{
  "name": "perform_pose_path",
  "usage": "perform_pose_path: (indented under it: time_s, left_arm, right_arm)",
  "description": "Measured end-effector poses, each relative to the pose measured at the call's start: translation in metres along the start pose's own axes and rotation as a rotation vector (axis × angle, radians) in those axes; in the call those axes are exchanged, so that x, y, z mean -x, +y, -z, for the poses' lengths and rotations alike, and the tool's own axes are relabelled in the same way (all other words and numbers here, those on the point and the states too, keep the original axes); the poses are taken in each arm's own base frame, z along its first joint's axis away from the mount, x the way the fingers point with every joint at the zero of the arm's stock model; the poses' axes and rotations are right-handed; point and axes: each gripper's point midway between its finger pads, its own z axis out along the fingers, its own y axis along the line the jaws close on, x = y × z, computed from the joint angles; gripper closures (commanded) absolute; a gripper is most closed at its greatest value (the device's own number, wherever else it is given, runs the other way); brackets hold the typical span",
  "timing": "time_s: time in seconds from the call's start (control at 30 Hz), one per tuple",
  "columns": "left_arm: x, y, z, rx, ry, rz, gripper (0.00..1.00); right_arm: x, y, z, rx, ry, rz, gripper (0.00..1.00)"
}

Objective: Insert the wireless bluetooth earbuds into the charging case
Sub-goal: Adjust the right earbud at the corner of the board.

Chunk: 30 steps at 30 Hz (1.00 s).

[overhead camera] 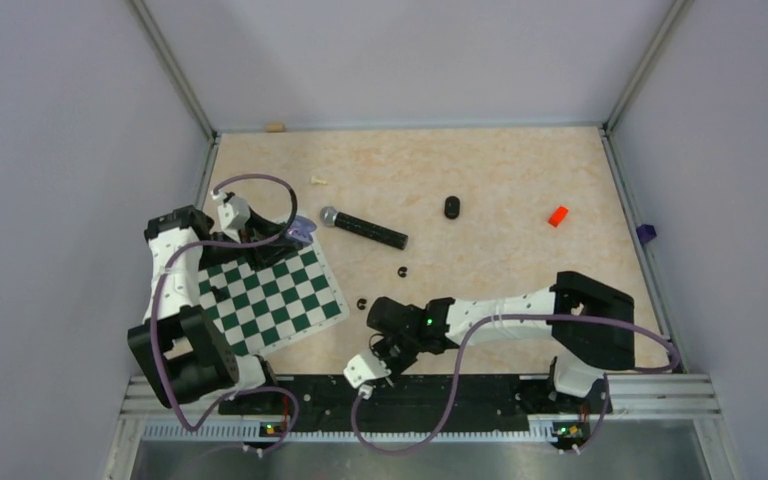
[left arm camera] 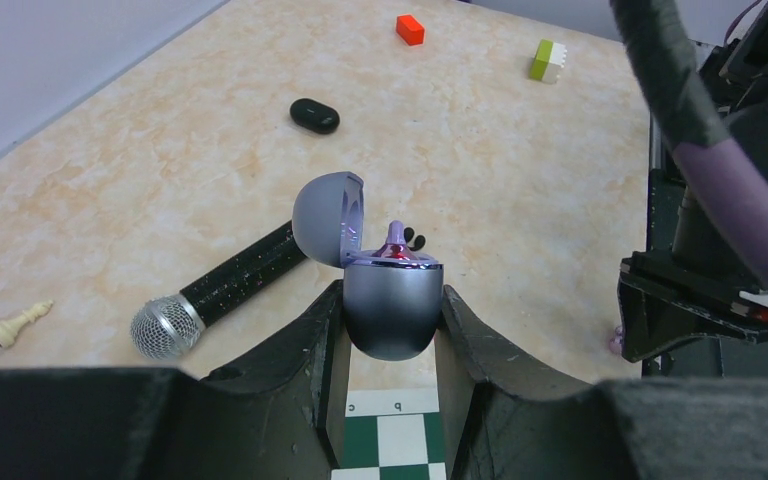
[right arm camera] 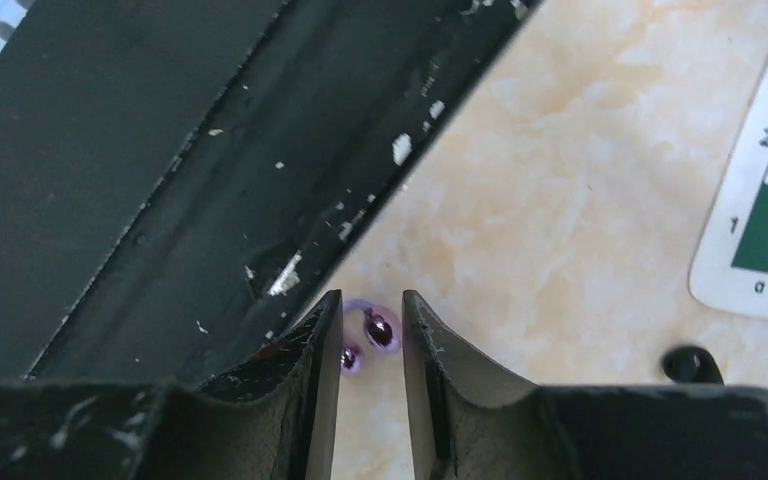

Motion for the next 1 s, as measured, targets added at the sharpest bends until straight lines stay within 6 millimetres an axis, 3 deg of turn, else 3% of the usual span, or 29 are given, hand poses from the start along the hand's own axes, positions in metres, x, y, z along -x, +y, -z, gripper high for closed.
perform_pose_path:
  time_s: [0.17, 0.43, 0.67, 0.83, 1.0]
  left_arm:
    - [0.000, -0.008, 0.000, -0.005, -0.001, -0.017, 1.00]
    - [0.001, -0.013, -0.001, -0.013, -0.001, -0.036, 1.00]
    - [0.002, -0.015, -0.003, -0.022, -0.001, -0.049, 1.00]
    - [0.003, -0.017, -0.004, -0.029, 0.000, -0.057, 1.00]
    - [0.003, -0.019, -0.006, -0.039, 0.000, -0.067, 1.00]
  right_arm:
    - [0.002, 0.007, -0.008, 0.013, 0.028, 0.064, 0.74]
    - [-0.008, -0.009, -0.008, -0.065, 0.091, 0.091, 0.76]
    - [-0.019, -0.027, -0.001, -0.143, 0.147, 0.086, 0.79]
    - [-0.041, -0.042, 0.010, -0.177, 0.174, 0.013, 0.78]
    - [-0.051, -0.040, 0.020, -0.183, 0.174, -0.038, 0.76]
